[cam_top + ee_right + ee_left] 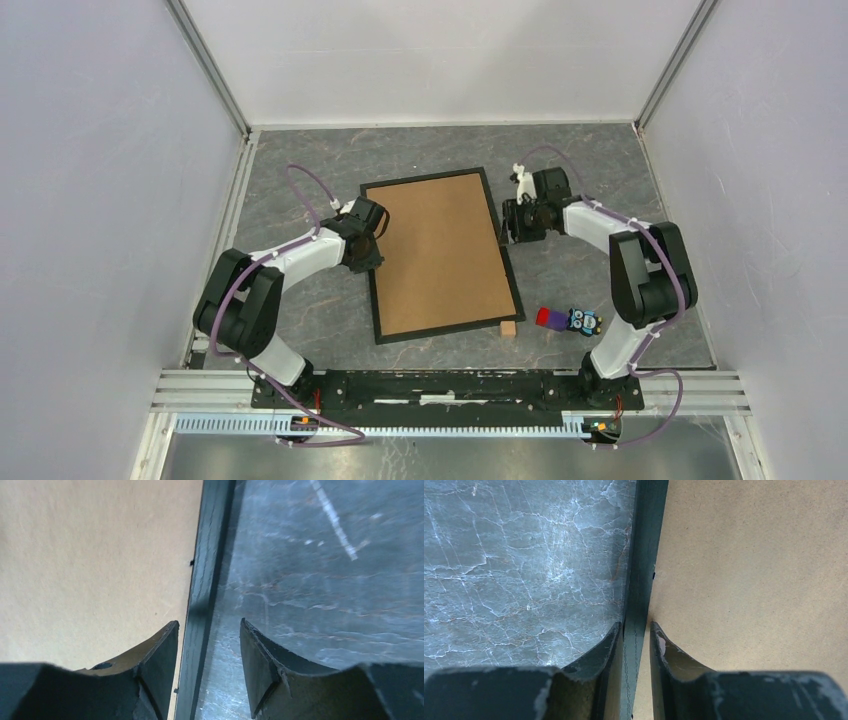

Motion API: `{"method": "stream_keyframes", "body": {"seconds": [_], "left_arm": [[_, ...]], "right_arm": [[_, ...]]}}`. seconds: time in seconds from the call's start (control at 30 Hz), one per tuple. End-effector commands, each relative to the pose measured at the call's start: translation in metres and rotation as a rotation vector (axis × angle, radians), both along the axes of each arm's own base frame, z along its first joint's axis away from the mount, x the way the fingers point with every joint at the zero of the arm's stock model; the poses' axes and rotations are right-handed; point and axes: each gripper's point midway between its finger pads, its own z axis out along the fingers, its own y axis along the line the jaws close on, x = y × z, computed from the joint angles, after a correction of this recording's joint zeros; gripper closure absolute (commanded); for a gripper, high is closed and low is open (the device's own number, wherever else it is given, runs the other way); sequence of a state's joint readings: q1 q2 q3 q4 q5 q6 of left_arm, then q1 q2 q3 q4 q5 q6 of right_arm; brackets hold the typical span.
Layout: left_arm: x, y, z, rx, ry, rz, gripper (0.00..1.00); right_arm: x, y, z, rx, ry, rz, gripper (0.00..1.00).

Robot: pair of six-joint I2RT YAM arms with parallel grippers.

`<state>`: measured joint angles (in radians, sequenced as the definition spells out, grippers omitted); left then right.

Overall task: Put the photo into the frame
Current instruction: Adjust the photo frame at the center of the board, then install the photo frame at the center of the board.

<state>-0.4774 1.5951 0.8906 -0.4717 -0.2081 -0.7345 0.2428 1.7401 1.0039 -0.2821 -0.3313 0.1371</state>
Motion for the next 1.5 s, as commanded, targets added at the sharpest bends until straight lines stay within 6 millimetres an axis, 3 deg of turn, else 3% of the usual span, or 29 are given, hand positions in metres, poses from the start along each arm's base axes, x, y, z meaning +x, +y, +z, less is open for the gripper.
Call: {"method": "stream_keyframes", "body": {"seconds": [0.0, 0.2, 0.57, 1.47], "left_arm": [[-0.051, 0.006, -0.045, 0.043, 0.215, -0.011, 0.98], [-0.050, 0.008, -0.050, 0.051, 0.224, -0.010, 0.98], [-0.051, 0.009, -0.051, 0.055, 0.223, -0.006, 0.98], [-0.051, 0.009, -0.053, 0.056, 0.231, -0.011, 0.98]], "right_arm": [[0.029, -0.004, 0.027, -0.008, -0.027, -0.041, 0.47], [0.040, 0.009, 0.025, 0.026, 0.043, 0.001, 0.55], [0.050, 0.013, 0.008, 0.016, 0.094, 0.006, 0.65], [0.061, 0.001, -0.011, -0.066, 0.141, -0.044, 0.64]]}}
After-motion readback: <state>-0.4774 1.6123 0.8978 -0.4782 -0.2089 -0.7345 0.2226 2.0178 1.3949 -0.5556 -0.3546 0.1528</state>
